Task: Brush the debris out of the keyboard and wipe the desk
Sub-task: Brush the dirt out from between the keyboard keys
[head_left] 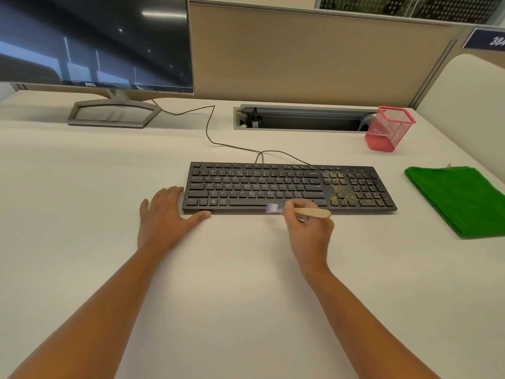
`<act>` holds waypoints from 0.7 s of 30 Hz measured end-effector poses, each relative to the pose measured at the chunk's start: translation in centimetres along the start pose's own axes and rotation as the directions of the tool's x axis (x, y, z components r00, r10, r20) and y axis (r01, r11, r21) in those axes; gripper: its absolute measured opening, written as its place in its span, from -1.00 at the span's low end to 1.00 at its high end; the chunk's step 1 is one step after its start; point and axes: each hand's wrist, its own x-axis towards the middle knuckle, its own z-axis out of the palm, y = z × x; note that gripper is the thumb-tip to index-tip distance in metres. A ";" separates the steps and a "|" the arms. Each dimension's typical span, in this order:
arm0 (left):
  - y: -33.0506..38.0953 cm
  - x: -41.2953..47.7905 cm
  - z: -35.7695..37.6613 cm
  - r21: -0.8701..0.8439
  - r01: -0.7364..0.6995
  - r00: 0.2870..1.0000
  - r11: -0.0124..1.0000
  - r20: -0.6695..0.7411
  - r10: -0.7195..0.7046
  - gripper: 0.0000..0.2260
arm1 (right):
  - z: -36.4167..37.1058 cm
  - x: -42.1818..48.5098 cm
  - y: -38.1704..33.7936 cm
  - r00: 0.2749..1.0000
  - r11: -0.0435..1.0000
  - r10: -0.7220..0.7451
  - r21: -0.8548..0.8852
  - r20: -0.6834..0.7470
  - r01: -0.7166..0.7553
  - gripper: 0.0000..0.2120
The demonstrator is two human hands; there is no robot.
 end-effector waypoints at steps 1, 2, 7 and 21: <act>0.0 0.0 0.0 0.001 -0.001 1.000 1.000 0.000 0.001 -0.27 | -0.2 0.1 0.2 1.000 1.000 0.010 -0.012 -0.017 -0.010 -0.91; 0.0 0.0 0.0 0.002 -0.003 1.000 1.000 0.002 0.003 -0.27 | -0.2 0.1 0.3 1.000 1.000 0.014 -0.022 -0.021 -0.014 -0.90; 0.0 0.0 0.0 -0.007 0.001 1.000 1.000 0.003 -0.001 -0.27 | 0.8 -0.5 -0.5 0.995 1.000 -0.010 0.028 0.097 0.007 -0.81; -0.1 0.0 0.1 -0.028 -0.006 1.000 1.000 0.000 0.006 -0.29 | 0.9 0.7 -0.4 0.997 0.994 -0.023 0.104 0.069 0.016 -0.90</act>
